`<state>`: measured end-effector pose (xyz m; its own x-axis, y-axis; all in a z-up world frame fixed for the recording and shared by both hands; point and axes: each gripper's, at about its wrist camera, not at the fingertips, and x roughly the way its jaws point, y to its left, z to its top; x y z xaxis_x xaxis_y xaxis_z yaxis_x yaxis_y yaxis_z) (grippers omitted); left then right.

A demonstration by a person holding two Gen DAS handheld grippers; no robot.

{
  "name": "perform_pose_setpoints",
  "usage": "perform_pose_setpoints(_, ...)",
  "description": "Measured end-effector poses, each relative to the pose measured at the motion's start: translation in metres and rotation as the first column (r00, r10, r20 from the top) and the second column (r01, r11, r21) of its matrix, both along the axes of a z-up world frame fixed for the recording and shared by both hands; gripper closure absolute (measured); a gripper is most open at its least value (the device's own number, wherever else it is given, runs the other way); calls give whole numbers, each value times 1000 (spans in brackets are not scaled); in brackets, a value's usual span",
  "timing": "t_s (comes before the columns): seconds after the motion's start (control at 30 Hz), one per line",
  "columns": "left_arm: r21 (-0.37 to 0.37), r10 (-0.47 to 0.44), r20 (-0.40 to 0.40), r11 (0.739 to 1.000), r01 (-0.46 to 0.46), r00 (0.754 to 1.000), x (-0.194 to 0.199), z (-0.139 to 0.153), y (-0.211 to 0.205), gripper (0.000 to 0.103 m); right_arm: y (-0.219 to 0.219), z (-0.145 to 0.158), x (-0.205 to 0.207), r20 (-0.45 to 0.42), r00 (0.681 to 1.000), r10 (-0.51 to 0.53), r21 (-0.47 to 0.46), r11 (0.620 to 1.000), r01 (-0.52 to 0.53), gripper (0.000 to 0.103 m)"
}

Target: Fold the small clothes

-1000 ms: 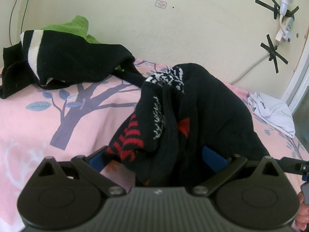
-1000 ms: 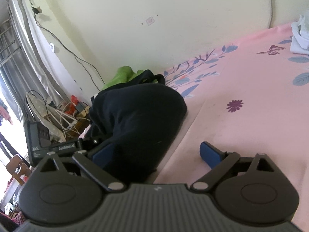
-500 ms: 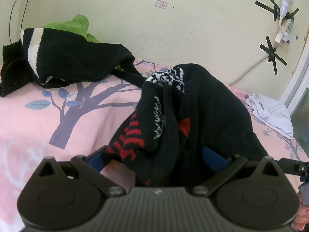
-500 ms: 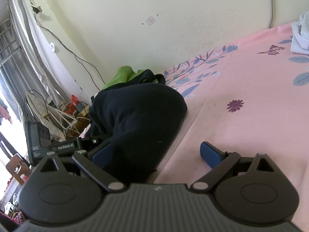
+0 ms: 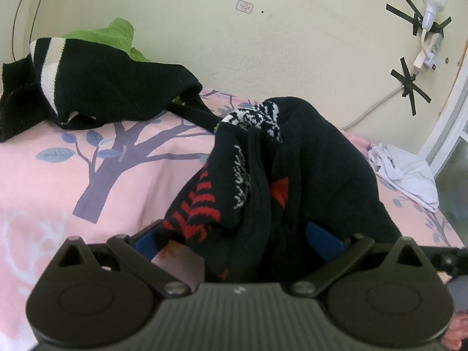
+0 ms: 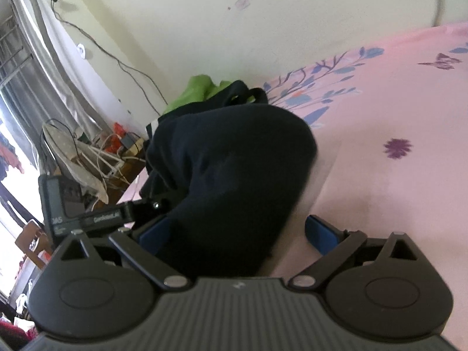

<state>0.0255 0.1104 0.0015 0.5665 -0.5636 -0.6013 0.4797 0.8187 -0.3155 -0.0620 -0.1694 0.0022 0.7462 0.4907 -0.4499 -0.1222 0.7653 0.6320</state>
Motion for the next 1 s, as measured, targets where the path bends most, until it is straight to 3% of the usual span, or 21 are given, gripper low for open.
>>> perform_pose_setpoints(0.33,-139,-34,-102,990,20,994,9,2,35,0,24,2,39,15,999,40,-70,997,-39,8)
perform_pose_setpoints(0.43,-114,-57,-84,992,47,995,6,1,24,6,32,10,43,36,999,24,-135,991,-19,30)
perform_pose_setpoints(0.5,-107,-73,-79,992,64,994,4,1,8,17,31,21,40,77,997,25,-163,986,-12,56)
perform_pose_setpoints(0.57,-105,-85,-90,992,75,992,8,4,-13,17,25,31,33,108,994,37,-197,980,-15,63)
perform_pose_setpoints(0.63,-149,-129,-112,982,112,985,19,11,-36,21,14,41,21,148,989,24,-260,966,15,64)
perform_pose_setpoints(0.77,-230,-265,-88,943,240,960,41,38,-113,27,-50,65,-3,233,967,-102,-301,938,171,65)
perform_pose_setpoints(0.9,-215,-381,29,901,378,924,52,76,-230,26,-135,91,-24,317,911,-264,-306,880,362,65)
perform_pose_setpoints(1.0,-213,-447,51,869,447,893,62,94,-309,25,-195,103,-32,367,861,-352,-343,809,477,65)
